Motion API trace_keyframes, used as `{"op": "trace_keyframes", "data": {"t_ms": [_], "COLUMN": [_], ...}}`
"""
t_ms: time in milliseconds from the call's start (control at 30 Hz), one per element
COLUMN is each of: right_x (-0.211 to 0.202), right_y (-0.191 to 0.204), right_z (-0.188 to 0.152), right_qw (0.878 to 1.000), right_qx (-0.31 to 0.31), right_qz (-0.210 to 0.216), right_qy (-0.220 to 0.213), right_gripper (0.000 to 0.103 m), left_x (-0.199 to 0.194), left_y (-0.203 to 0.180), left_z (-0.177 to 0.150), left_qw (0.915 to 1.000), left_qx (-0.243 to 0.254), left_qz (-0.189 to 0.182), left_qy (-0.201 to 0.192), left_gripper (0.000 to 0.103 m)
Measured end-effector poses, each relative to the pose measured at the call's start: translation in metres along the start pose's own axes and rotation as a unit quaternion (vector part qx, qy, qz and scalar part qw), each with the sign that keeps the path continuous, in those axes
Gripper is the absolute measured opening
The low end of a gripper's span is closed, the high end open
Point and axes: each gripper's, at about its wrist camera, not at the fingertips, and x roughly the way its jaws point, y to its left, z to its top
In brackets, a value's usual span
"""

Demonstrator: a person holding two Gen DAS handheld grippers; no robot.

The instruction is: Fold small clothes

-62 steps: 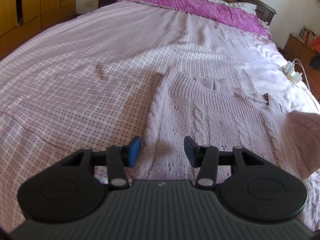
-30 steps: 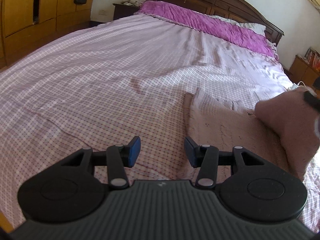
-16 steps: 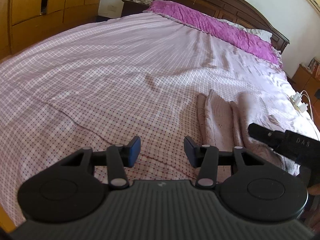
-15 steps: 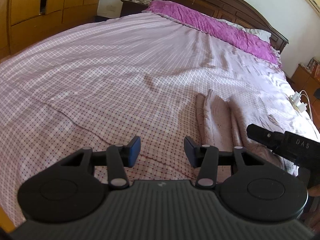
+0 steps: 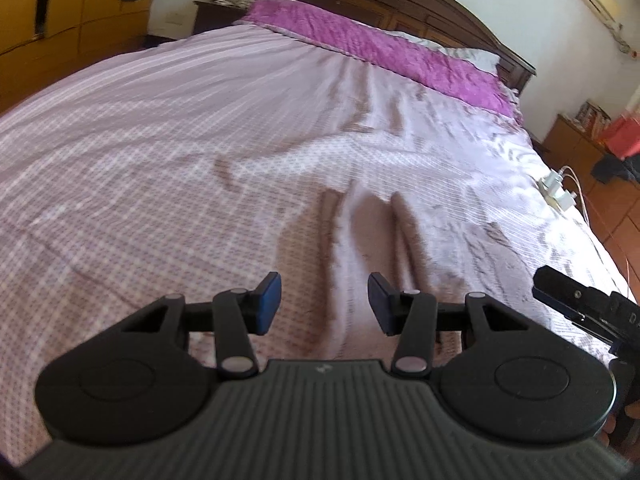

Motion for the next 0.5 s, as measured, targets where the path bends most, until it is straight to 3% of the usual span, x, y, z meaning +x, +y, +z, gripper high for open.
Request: {"op": "trace_keyframes", "data": {"t_ms": [500], "right_x": [-0.032], "right_y": [-0.055], "right_z": [-0.007], "right_qw": [0.995], "right_qx": [0.044], "right_qz": [-0.082], "right_qy": [-0.03], "right_gripper": [0.077], "left_x": [0.032], "left_y": [-0.038], "left_z": [0.006], "left_qw": [0.9979], "left_qx": [0.007], "left_qz": [-0.05], "left_qy": [0.04], "left_gripper": [0.05]}}
